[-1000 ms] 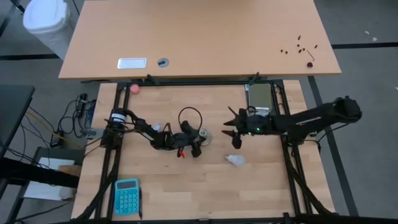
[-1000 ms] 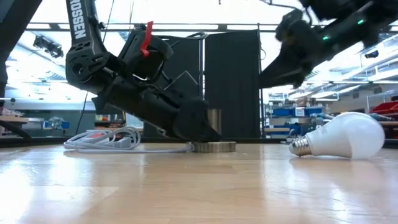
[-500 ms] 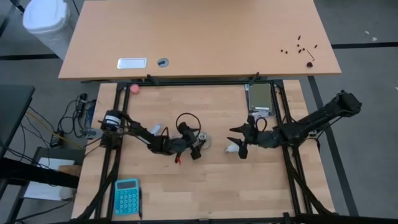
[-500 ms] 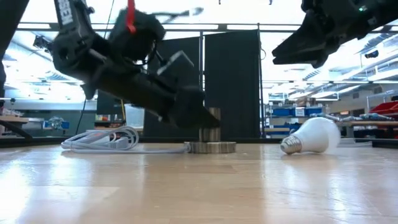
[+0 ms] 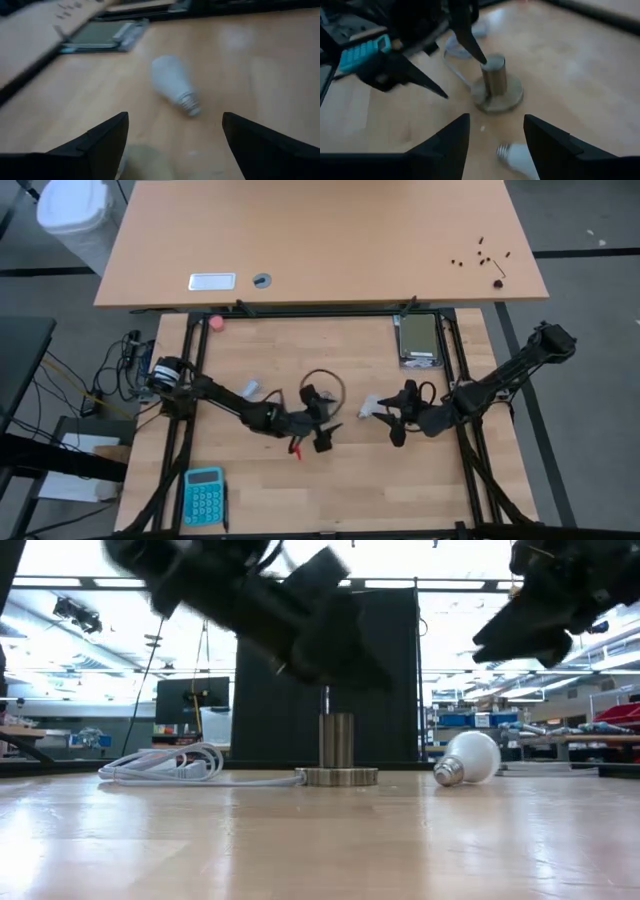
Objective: Screw lightbulb
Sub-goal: Insert the lightbulb into the lamp holder
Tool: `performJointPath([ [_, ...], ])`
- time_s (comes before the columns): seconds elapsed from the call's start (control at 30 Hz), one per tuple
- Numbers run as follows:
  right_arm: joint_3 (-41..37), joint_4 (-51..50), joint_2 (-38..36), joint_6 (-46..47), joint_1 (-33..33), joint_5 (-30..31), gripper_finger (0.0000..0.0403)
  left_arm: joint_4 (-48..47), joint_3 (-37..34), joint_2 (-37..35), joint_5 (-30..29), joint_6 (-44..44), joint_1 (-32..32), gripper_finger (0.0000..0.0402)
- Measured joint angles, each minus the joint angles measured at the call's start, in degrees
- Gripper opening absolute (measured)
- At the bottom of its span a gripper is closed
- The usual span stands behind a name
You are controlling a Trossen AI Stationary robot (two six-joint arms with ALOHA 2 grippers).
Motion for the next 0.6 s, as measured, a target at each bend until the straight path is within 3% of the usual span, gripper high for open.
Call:
performJointPath([
  [0.2, 0.02, -2.07, 2.31, 3.31, 2.01, 3.90, 0.0199, -11.24, 11.07, 1.71, 6.66, -6.39, 0.39, 0.0315],
  [0.47, 0.08, -2.97, 5.87, 5.80, 3.04, 7.57, 0.0199, -13.07, 17.90, 9.42, 12.70, -12.73, 2.34, 0.0285],
  [0.6, 0.06, -7.18, 6.47, 9.83, 4.64, 7.98, 0.0199, -16.86, 22.55, 13.87, 12.40, -16.21, 3.41, 0.0278],
])
